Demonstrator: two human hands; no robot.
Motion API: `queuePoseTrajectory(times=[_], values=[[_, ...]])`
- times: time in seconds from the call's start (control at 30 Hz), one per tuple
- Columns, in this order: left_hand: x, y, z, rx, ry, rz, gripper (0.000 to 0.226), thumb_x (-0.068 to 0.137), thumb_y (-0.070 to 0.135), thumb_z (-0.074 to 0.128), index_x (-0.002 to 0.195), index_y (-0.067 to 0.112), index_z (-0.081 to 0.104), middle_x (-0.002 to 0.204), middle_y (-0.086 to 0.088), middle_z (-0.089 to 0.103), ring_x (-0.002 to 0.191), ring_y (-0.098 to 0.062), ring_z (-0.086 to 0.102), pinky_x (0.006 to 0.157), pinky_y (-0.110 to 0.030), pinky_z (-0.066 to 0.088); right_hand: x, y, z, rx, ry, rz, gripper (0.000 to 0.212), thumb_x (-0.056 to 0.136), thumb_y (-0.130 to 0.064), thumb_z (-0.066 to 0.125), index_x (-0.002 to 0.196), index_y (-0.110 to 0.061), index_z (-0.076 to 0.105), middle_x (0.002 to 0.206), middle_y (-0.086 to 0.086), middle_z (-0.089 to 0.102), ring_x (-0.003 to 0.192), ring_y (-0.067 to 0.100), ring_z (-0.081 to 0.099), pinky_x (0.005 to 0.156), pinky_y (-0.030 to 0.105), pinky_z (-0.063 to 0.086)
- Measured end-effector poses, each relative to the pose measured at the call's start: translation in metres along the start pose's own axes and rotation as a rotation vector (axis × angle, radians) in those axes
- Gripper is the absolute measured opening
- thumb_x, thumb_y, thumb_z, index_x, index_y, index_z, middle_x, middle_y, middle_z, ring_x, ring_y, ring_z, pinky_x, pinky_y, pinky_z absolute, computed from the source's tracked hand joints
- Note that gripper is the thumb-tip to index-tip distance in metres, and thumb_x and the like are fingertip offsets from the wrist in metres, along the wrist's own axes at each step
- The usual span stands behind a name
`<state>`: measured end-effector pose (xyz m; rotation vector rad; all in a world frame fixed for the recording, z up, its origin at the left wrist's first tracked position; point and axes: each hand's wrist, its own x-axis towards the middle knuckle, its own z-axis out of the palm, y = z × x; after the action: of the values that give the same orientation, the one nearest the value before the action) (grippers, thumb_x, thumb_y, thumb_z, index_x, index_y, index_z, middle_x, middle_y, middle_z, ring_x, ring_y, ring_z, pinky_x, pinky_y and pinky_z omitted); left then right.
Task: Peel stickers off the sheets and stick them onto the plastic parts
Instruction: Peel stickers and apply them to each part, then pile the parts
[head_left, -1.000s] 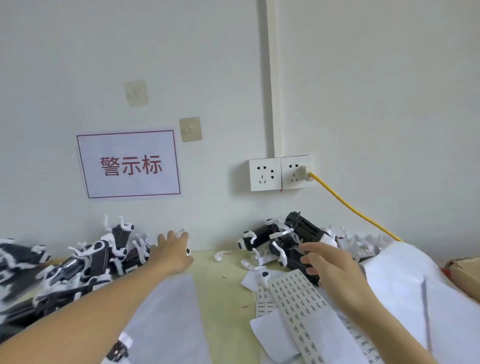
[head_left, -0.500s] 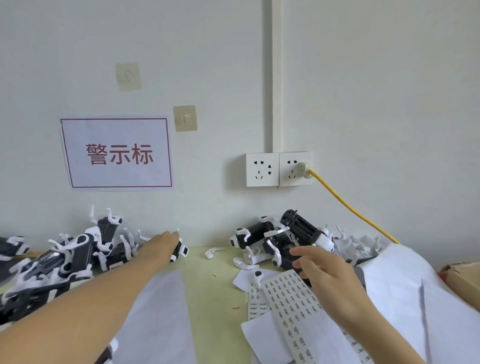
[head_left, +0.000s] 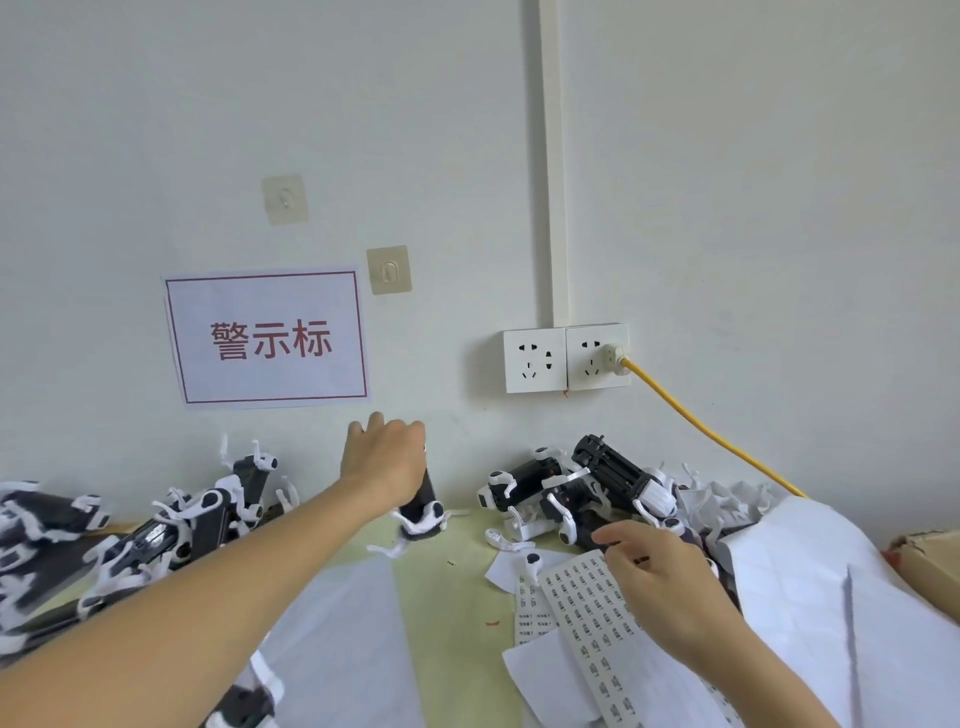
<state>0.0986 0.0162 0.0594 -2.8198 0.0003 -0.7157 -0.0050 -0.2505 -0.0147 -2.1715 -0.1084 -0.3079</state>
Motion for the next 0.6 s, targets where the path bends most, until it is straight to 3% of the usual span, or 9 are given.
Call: queuePoseTrajectory(times=[0.13, 0.33, 0.43, 0.53, 0.6], values=[[-0.028, 0.018, -0.002, -0.580, 0.086, -0.267, 0.018, 0.103, 0.026, 0.044, 0.104, 0.012, 0.055, 0.105, -0.010, 0.062, 0.090, -0.033, 0.055, 0.074, -0.035, 0.041, -0.002, 0.000, -0.002, -0.010, 0.000, 0.006, 0.031, 0.101, -0.020, 0.044, 0.122, -0.031, 0.064, 0.111, -0.010, 0.064, 0.089, -0.008, 0.056, 0.061, 0.012, 0.041], [-0.088, 0.057, 0.024, -1.327, 0.123, -0.717, 0.015, 0.105, 0.018, 0.035, 0.115, 0.009, 0.042, 0.112, -0.017, 0.063, 0.095, -0.036, 0.068, 0.082, -0.042, 0.053, -0.002, 0.001, -0.003, -0.039, 0.019, 0.010, 0.030, 0.101, -0.020, 0.044, 0.119, -0.032, 0.064, 0.112, -0.012, 0.064, 0.086, -0.009, 0.056, 0.056, 0.006, 0.038], [-0.112, 0.071, 0.034, -1.360, 0.065, -0.771, 0.008, 0.105, 0.017, 0.035, 0.111, 0.011, 0.036, 0.108, -0.015, 0.062, 0.091, -0.029, 0.066, 0.072, -0.035, 0.048, -0.003, 0.001, -0.005, -0.042, 0.007, 0.011, 0.029, 0.101, -0.020, 0.044, 0.119, -0.031, 0.065, 0.102, -0.019, 0.061, 0.075, -0.005, 0.060, 0.048, 0.005, 0.041], [-0.120, 0.071, 0.034, -1.276, 0.008, -0.737, 0.007, 0.103, 0.013, 0.040, 0.103, 0.009, 0.034, 0.094, -0.010, 0.057, 0.075, -0.016, 0.056, 0.055, -0.028, 0.038, -0.003, 0.000, -0.006, -0.094, -0.035, 0.016, 0.029, 0.100, -0.023, 0.047, 0.122, -0.031, 0.064, 0.099, -0.020, 0.060, 0.079, -0.003, 0.062, 0.050, 0.006, 0.041], [-0.122, 0.065, 0.031, -1.217, -0.017, -0.709, 0.009, 0.099, 0.010, 0.044, 0.103, 0.008, 0.036, 0.093, -0.008, 0.056, 0.078, -0.023, 0.059, 0.059, -0.032, 0.042, -0.004, -0.001, -0.006, -0.145, -0.051, 0.028, 0.030, 0.098, -0.023, 0.050, 0.125, -0.030, 0.062, 0.099, -0.015, 0.061, 0.079, 0.001, 0.063, 0.054, 0.010, 0.043]])
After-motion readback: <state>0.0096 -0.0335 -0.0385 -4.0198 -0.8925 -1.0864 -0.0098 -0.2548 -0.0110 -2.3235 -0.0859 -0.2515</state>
